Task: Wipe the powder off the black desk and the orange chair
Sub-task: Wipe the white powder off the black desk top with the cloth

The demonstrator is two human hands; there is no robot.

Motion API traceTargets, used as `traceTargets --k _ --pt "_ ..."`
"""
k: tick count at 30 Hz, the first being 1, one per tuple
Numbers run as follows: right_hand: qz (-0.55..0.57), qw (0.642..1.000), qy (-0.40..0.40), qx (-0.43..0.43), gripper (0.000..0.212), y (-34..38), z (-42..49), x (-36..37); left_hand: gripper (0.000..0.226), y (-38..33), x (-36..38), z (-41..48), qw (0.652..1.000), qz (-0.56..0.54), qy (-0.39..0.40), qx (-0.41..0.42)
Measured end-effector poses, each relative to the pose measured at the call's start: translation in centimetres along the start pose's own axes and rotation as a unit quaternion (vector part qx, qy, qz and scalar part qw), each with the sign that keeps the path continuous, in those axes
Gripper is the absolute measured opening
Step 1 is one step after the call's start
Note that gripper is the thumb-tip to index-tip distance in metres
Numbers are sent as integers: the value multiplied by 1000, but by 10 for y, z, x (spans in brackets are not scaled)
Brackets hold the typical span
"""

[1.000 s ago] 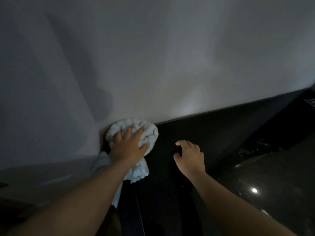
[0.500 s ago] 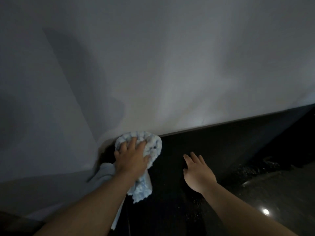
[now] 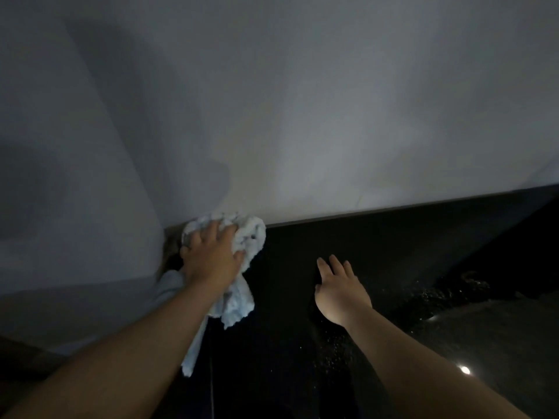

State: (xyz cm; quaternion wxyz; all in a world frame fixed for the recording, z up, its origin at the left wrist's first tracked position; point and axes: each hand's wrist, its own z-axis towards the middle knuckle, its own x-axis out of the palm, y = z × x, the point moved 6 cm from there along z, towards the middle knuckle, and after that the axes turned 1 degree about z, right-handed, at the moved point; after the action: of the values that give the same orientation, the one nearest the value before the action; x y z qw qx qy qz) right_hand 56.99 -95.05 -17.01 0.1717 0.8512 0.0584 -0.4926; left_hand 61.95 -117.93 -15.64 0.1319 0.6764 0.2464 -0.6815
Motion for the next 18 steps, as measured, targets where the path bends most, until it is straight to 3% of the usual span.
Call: traceTargets --k 2,3,7,8,11,13,15,18 --pt "-1 1000 1 0 61 0 -1 0 55 -11 5 -13 1000 2 4 -11" --pt "1 1000 3 -1 61 0 -1 0 55 -22 8 -26 1000 5 -1 22" --pt "22 1000 -4 -6 61 0 0 -3 52 -49 10 -66 958 32 -52 279" --pt "28 1000 -5 -6 61 -1 -1 -4 52 -48 10 -51 960 48 -38 275" --pt "33 999 -10 -7 62 -2 -1 -3 53 -39 10 -8 997 9 4 71" --pt "35 999 -16 -5 61 -2 -1 -2 49 -58 8 -12 999 11 -6 42" --pt "35 999 -17 -10 59 -3 0 0 48 -85 16 -44 987 16 -24 159" --pt "52 998 -11 -27 59 -7 1 -1 46 -92 14 -83 941 -22 -58 333"
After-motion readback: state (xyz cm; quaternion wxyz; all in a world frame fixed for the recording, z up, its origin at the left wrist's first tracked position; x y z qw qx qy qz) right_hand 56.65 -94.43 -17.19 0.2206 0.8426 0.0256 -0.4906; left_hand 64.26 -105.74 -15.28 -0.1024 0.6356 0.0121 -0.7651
